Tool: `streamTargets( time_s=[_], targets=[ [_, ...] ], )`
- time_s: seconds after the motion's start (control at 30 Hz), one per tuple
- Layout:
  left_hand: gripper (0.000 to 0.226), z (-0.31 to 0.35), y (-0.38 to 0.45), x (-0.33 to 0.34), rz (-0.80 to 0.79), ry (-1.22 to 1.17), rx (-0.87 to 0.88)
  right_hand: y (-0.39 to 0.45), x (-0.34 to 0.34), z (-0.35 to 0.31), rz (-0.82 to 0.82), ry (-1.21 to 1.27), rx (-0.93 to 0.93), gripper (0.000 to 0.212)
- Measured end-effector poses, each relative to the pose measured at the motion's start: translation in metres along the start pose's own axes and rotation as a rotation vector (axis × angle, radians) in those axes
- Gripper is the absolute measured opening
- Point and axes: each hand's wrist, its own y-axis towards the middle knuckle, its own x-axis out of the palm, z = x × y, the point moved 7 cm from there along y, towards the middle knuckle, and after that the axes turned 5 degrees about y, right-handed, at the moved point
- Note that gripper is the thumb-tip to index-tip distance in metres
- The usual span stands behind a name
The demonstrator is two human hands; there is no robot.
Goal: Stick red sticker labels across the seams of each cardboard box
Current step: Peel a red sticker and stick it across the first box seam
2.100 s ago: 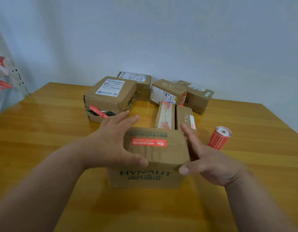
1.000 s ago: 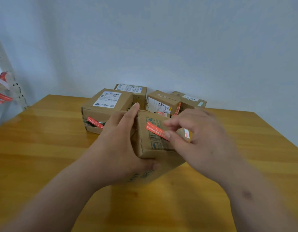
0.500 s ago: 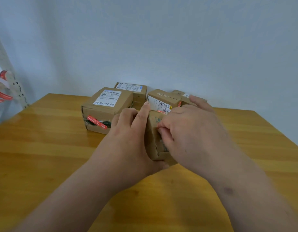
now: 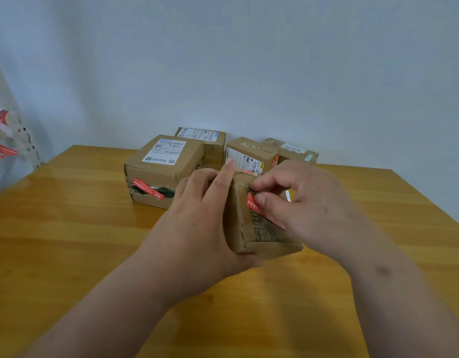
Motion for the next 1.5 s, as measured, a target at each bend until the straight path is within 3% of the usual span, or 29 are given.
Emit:
streamTargets(
  time_s=[0.23,0.6,0.97,1.33,1.5],
  targets=[
    [0.138,-0.003,0.001,0.002,0.002,-0.024,0.020,-0.001,0.004,0.001,0.028,0.051,-0.139,0.016],
    [0.137,-0.007,0.003,0.001,-0.034,-0.052,0.048,0.005,0.015,-0.003,-0.119,0.079,-0.086,0.016],
    [0.138,-0.023,0.010,0.000,-0.099,-0.154,0.029,-0.001,0.019,-0.012,-0.096,0.031,-0.196,0.014],
    [0.138,-0.038,0.015,0.000,-0.157,-0.295,0.034,0.007,0.000,0.001,-0.023,0.283,-0.113,0.017],
    [0.139,-0.045,0.019,0.002,-0.143,-0.378,0.012,0.011,-0.013,0.004,0.024,0.618,-0.059,0.012]
  ],
)
